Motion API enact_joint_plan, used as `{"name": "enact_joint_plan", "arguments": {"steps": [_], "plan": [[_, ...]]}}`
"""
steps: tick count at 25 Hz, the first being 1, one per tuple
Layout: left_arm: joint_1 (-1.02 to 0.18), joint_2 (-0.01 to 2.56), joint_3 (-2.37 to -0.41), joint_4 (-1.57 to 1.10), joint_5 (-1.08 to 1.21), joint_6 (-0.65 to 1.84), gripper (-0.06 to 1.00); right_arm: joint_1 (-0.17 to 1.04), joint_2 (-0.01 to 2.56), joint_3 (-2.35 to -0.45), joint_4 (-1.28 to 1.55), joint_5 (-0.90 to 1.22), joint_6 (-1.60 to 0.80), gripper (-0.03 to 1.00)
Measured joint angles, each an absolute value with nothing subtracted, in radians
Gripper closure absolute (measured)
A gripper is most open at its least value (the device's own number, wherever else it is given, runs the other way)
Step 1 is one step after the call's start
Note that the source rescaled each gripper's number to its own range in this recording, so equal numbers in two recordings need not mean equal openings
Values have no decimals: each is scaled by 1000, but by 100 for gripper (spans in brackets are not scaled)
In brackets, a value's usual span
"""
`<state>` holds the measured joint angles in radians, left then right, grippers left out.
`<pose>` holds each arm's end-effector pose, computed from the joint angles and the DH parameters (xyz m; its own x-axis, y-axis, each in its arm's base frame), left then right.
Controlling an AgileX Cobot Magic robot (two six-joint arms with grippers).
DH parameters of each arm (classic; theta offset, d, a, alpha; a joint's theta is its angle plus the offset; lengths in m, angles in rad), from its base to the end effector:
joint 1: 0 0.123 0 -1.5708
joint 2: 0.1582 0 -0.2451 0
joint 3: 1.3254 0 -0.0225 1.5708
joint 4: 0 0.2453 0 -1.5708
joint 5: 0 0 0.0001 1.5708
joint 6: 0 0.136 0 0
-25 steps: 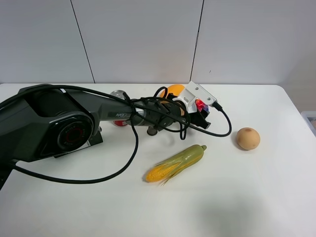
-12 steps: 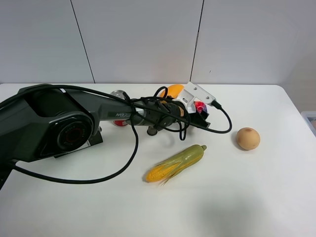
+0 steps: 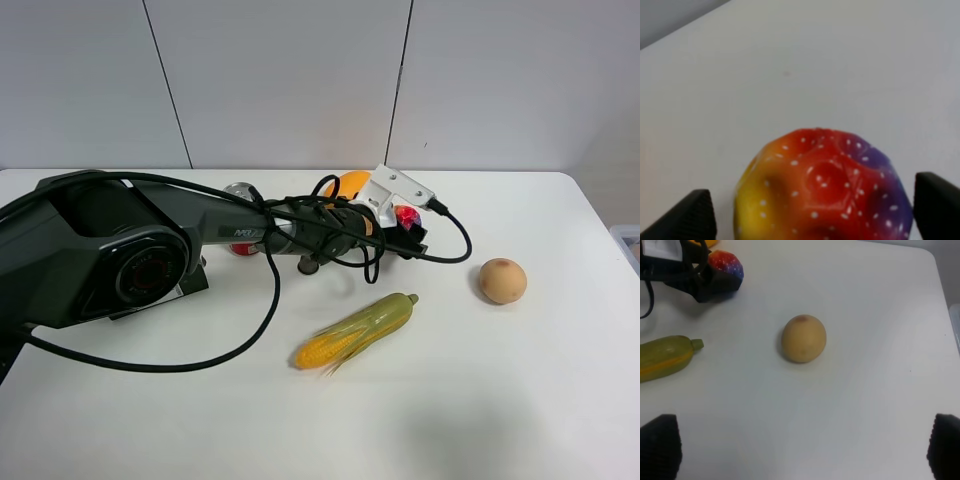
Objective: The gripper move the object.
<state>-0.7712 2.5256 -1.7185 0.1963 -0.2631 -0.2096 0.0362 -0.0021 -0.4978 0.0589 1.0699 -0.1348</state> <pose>0.3829 -0.3818 0.0259 -0.3338 0.2968 -0.8947 0.7222 0.6905 -0.0404 0.0696 0.0096 0.2527 -0.4520 -0.1226 -0.8836 -0.1306 0.9889 -0.0704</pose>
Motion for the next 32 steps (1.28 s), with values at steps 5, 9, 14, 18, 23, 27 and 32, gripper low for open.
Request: {"name": "enact_joint_plan", "arguments": {"steps": [5, 9, 14, 18, 23, 27, 32], "plan": [[-771, 2509, -1718, 200, -262, -215, 5, 36, -2, -498, 59, 1070, -135, -3], [-771, 2445, -1718, 200, -253, -225, -3, 36, -2, -498, 59, 1070, -135, -3], [-772, 2314, -1718, 200, -148, -226, -3, 36, -2, -498, 59, 1070, -135, -3], [-772, 2154, -1718, 200, -17, -227, -3, 36, -2, -498, 59, 1070, -135, -3], [-773, 1976, -1724, 200, 149, -228, -3, 36, -2, -498, 59, 1070, -135, -3], [-734, 1895, -1724, 200, 253, -228, -3, 36, -2, -498, 59, 1070, -135, -3], [-566, 1842, -1724, 212, 428, -220, -3, 36, -2, -498, 59, 1070, -135, -3]]}}
